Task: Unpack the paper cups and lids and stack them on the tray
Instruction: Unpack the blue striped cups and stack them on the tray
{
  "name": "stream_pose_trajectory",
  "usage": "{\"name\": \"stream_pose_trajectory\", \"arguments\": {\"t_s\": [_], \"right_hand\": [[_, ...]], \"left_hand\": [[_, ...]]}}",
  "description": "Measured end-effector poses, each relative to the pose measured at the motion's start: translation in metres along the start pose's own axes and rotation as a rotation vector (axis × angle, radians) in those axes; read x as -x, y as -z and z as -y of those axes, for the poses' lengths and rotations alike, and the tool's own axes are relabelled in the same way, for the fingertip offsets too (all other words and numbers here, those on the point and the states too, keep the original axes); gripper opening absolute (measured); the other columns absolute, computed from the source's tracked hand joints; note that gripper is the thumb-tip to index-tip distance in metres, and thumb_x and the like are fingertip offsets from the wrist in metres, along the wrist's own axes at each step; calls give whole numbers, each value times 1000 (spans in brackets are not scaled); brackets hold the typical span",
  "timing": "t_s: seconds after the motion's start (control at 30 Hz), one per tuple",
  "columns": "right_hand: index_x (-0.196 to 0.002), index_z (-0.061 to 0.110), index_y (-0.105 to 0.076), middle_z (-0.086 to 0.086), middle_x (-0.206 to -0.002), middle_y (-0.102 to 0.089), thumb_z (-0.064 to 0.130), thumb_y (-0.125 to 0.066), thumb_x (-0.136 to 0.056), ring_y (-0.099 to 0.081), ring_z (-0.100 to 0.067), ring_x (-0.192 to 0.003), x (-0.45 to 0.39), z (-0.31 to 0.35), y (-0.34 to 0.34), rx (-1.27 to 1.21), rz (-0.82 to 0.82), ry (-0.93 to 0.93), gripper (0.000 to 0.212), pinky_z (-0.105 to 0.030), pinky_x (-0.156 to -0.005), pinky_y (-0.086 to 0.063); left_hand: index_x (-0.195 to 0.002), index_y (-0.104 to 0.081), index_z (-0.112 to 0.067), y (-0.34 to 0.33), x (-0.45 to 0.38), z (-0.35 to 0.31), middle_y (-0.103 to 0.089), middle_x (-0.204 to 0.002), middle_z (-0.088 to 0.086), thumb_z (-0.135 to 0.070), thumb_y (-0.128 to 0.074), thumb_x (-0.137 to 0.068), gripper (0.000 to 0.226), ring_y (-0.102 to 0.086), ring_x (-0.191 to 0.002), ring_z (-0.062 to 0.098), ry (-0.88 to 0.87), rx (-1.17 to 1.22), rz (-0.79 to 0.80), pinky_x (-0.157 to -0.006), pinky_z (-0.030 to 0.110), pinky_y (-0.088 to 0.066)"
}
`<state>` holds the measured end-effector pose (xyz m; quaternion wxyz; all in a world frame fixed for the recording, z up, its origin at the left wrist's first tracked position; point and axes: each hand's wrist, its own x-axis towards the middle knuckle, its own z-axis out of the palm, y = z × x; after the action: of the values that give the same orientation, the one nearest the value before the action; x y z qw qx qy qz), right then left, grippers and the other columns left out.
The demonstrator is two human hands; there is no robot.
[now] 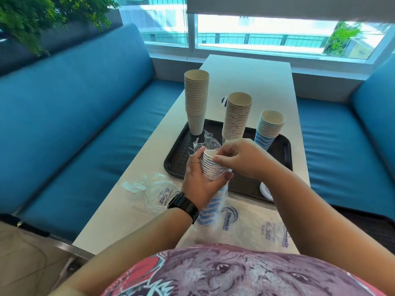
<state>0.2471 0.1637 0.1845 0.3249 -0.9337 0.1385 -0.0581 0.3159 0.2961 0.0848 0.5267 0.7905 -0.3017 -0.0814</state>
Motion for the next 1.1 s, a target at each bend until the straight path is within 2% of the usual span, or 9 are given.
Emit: {"name": "stream_pose_trajectory", "arguments": {"t_s": [0.1,0.17,0.33,0.43,0.57,0.73,0.83,1.03,1.1], "right_hand": [[-90,22,-75,8,-83,-68,33,-67,-88,-61,-7,-75,1,2,0,34,6,23,13,-30,-75,-52],[-90,22,-75,8,-83,-67,32,-66,-89,-59,-5,-73,1,2,-1,60,-2,46,14,-29,-73,-52],[-92,19,-75,7,-83,-67,31,-65,-89,-60,-7,-75,1,2,-1,102,-17,85,16,-31,-74,-52],[-89,17,-75,6,-80,-67,30,-66,-89,-60,-10,-74,1,1,-1,94,-43,89,16,-34,-74,-52],[-87,16,-74,6,-78,-66,26,-65,-89,-60,-13,-75,-1,1,5,10,-139,93,14,-35,-73,-51],[-86,21,-70,15,-81,-59,27,-62,-91,-56,-5,-80,-8,-2,9,-49,-256,87,11,-30,-77,-47],[-86,20,-70,14,-87,-58,28,-63,-91,-58,-10,-87,-12,-9,5,-90,-298,71,12,-30,-81,-47],[-81,36,-65,7,-105,-62,47,-70,-82,-59,-8,-101,-17,-26,-6,-264,-294,-9,12,-29,-87,-49],[-99,37,-64,6,-112,-64,65,-72,-69,-62,-7,-103,-19,-34,-8,-375,-237,-114,42,-33,-90,-52]], "left_hand": [[-143,-38,-20,0,-1,1,-49,-136,3,-70,-73,-60,103,-53,-122,18,-2,-7,-7,-99,38,-52],[-141,-41,-18,1,-2,1,-50,-133,3,-57,-83,-64,96,-53,-120,16,-10,-11,-22,-98,36,-51],[-136,-45,-16,0,-3,2,-51,-126,-2,-42,-87,-68,84,-52,-113,10,-28,-13,-52,-89,16,-45],[-135,-45,-16,0,-3,2,-50,-126,0,-43,-86,-68,83,-53,-113,12,-20,5,-43,-93,25,-49],[-131,-47,-19,-2,-1,4,-50,-124,-2,-63,-76,-61,87,-55,-114,14,-35,22,-51,-98,34,-50],[-128,-43,-34,-1,2,4,-46,-123,-9,-62,-72,-61,77,-54,-112,5,-62,46,-56,-96,20,-45],[-129,-43,-33,0,1,5,-47,-124,-8,-61,-71,-64,76,-53,-112,3,-100,48,-68,-95,12,-41],[-130,-47,-23,-2,-1,6,-49,-122,-4,-58,-71,-66,77,-53,-112,6,-129,42,-83,-95,5,-36],[-130,-47,-22,-2,-1,6,-49,-122,-4,-58,-70,-66,78,-53,-112,7,-126,42,-79,-93,4,-36]]}}
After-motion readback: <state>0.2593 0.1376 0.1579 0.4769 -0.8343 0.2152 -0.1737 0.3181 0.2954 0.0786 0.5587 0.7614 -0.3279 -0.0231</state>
